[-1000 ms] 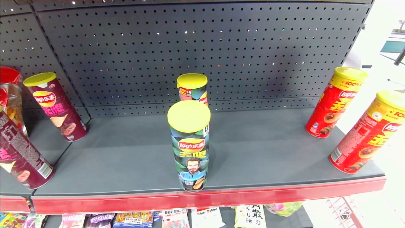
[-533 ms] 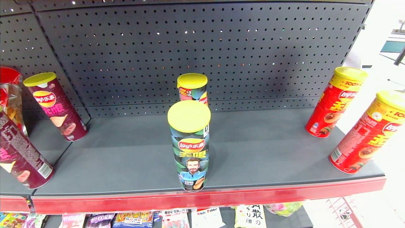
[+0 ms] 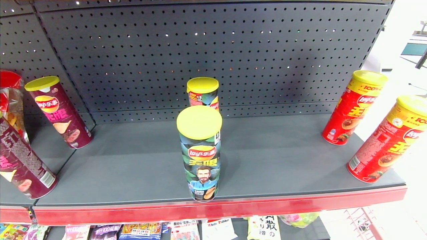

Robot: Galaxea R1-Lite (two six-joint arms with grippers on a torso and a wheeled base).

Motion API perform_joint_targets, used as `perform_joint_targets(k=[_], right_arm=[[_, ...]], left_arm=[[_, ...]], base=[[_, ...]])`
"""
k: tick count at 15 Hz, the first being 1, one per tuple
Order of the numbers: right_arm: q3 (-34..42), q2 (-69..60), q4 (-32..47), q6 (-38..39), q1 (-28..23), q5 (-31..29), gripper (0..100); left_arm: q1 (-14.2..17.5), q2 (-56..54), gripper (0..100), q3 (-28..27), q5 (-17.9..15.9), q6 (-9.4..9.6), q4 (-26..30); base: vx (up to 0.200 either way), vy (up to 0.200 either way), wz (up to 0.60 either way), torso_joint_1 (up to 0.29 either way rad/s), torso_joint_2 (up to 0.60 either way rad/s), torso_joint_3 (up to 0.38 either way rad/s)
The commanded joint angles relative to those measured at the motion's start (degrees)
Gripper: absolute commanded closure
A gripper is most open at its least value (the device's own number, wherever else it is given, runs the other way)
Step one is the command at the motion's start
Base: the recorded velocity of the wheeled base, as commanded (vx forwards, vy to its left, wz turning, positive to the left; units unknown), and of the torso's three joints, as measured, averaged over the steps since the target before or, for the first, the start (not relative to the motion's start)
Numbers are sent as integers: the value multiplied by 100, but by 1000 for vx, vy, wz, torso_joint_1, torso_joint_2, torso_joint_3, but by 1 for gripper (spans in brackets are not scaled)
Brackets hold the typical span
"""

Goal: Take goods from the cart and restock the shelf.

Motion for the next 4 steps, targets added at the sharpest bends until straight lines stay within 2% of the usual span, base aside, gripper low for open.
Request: perform_joint_targets(k=[1,4], right_arm=[[0,18,-1,1,1,1,0],[0,18,-1,1,1,1,0]], left_arm=[[0,-10,0,0,1,-4,0],[0,-10,0,0,-7,-4,0]], base=[[0,0,0,0,0,0],[0,0,0,0,0,0]])
